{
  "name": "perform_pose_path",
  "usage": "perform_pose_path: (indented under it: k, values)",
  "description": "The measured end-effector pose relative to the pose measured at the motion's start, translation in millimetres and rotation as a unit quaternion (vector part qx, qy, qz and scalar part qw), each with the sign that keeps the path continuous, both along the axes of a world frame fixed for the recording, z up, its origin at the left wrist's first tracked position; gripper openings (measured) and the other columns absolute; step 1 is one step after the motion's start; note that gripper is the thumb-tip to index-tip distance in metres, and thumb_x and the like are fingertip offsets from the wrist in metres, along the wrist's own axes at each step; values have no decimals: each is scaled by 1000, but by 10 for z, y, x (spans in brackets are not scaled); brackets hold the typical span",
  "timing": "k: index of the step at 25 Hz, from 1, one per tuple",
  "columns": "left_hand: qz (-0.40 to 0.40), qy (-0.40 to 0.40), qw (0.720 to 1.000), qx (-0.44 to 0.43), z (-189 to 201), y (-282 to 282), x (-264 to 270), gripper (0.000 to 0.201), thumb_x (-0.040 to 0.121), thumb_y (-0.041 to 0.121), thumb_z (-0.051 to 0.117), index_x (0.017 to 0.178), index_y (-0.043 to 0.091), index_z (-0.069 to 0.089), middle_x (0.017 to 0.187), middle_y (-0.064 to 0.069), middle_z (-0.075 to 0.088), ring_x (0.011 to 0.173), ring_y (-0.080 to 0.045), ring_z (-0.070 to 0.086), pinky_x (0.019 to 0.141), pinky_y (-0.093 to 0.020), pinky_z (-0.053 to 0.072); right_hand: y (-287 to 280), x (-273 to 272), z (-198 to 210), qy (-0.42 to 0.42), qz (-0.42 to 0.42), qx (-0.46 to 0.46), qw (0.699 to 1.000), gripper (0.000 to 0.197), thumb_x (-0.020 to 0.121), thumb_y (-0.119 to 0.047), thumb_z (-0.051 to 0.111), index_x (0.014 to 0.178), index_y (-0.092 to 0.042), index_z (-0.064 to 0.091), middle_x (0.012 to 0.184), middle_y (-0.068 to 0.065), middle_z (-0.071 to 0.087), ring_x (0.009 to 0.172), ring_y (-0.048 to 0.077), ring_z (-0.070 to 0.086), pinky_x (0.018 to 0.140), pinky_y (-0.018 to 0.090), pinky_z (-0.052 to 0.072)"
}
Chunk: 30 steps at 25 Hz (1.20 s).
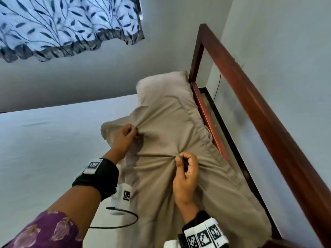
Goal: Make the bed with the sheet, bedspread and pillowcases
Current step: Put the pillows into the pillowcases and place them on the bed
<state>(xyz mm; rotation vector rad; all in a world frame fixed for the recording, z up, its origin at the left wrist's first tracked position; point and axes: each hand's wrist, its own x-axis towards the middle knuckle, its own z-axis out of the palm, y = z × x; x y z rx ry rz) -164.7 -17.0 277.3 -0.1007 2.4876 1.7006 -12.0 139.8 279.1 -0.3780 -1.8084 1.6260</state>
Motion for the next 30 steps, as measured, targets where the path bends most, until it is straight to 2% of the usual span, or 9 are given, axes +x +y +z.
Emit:
perform_pose_path:
  k: [4, 7, 9, 12, 15, 18, 22, 26, 30]
  values:
    - [-14, -40, 997, 70, -615, 273, -133, 33, 98, 10, 50, 65, 13, 47, 53, 7, 55, 56, -9, 51, 64, -29, 43, 343, -53, -575, -85, -13, 52, 995, 5, 91, -25, 51, 88, -27, 56, 84, -3, 55, 78, 8, 52, 74, 22, 44]
    - [-36, -23, 991, 126, -690, 441, -109, 26, 95, 18, 52, 71, 9, 48, 64, -8, 51, 64, -21, 47, 65, -34, 40, 491, 129, -628, -106, -39, 86, 990, 9, 91, -23, 51, 88, -31, 54, 85, -6, 52, 80, 5, 52, 74, 16, 41]
    - [-53, 2, 987, 155, -569, 538, -95, 24, 94, 20, 51, 73, 7, 49, 63, -3, 50, 63, -20, 46, 62, -31, 39, 519, 263, -606, -119, -51, 102, 986, 6, 90, -22, 51, 89, -28, 54, 86, -7, 52, 81, -1, 50, 75, 9, 38]
    - [-83, 42, 981, 173, -332, 725, -87, 26, 96, 13, 50, 70, 9, 48, 53, 12, 50, 53, -7, 45, 55, -23, 38, 523, 412, -599, -129, -65, 95, 985, 10, 91, -26, 50, 88, -35, 51, 85, -7, 54, 81, 0, 50, 75, 8, 38]
    - [-122, 34, 979, 159, -369, 973, -79, 26, 95, 10, 50, 70, 9, 48, 53, 7, 51, 51, -8, 46, 54, -21, 39, 548, 513, -811, -161, -52, 115, 979, 4, 92, -30, 49, 90, -31, 52, 81, -13, 50, 80, -3, 51, 72, 6, 37]
    - [-107, -25, 981, 157, -776, 1081, -76, 28, 93, 14, 53, 65, 14, 47, 55, 6, 48, 54, -10, 45, 57, -25, 39, 689, 551, -1202, -224, -41, 115, 967, 15, 91, -43, 48, 91, -31, 55, 85, -14, 54, 83, -5, 52, 72, 3, 37]
    - [-72, -45, 981, 172, -1105, 1025, 5, 25, 88, 20, 53, 65, 14, 45, 59, -1, 47, 63, -23, 42, 64, -36, 36, 722, 516, -1396, -211, -64, 119, 968, 13, 90, -28, 48, 91, -21, 58, 82, -1, 56, 82, -4, 52, 72, 6, 38]
    - [-40, -26, 972, 230, -857, 998, 76, 33, 97, 8, 49, 66, 16, 42, 54, 6, 42, 55, -11, 39, 56, -26, 36, 704, 418, -1052, -128, -86, 85, 984, 7, 92, -25, 48, 90, -30, 53, 84, -4, 55, 78, 6, 52, 74, 14, 42]
    - [-35, -15, 969, 244, -922, 1114, 61, 34, 98, 4, 46, 66, 12, 41, 53, 8, 43, 52, -6, 40, 54, -20, 38, 746, 462, -1180, -191, -85, 146, 967, 12, 88, -25, 48, 89, -17, 56, 82, -3, 49, 75, 9, 48, 73, 5, 36]
